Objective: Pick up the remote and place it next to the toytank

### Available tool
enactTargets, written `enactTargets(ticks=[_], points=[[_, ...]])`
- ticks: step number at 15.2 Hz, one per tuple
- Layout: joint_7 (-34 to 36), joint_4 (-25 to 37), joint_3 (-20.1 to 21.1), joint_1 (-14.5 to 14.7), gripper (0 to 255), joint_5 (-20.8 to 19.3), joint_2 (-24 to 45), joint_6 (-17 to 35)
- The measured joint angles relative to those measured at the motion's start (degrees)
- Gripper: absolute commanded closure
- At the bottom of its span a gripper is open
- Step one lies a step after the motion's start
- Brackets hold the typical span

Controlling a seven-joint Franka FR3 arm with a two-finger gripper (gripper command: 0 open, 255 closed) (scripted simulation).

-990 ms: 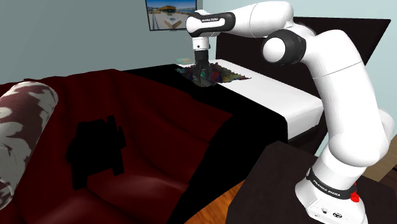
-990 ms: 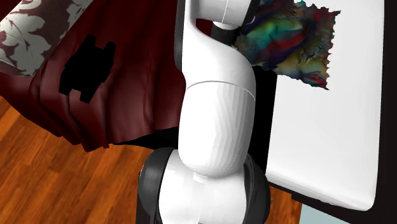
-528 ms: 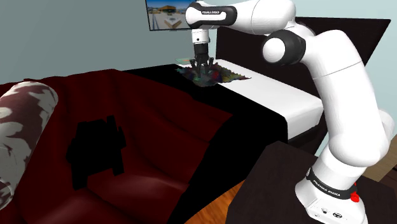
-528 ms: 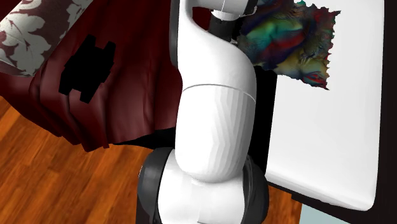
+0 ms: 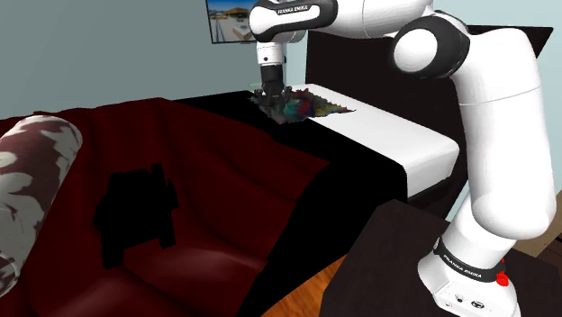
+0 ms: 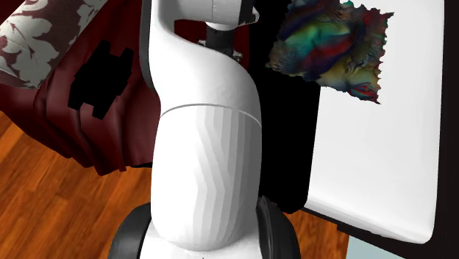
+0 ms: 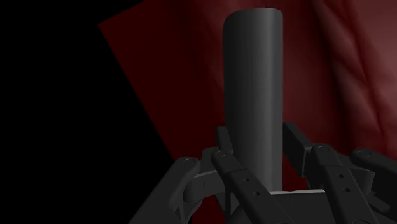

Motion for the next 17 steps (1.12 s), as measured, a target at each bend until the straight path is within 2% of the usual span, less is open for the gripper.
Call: enactTargets(ticks=[4,11,17], points=[[4.27,-5.68,1.36,3.22,255,0.36,-3.60,2.56],[12.44,-10.35,4.12,9.02,255,0.97,-6.29,5.56],[19.38,-9.82,6.43,13.88,255,1.21,-5.69,6.63]])
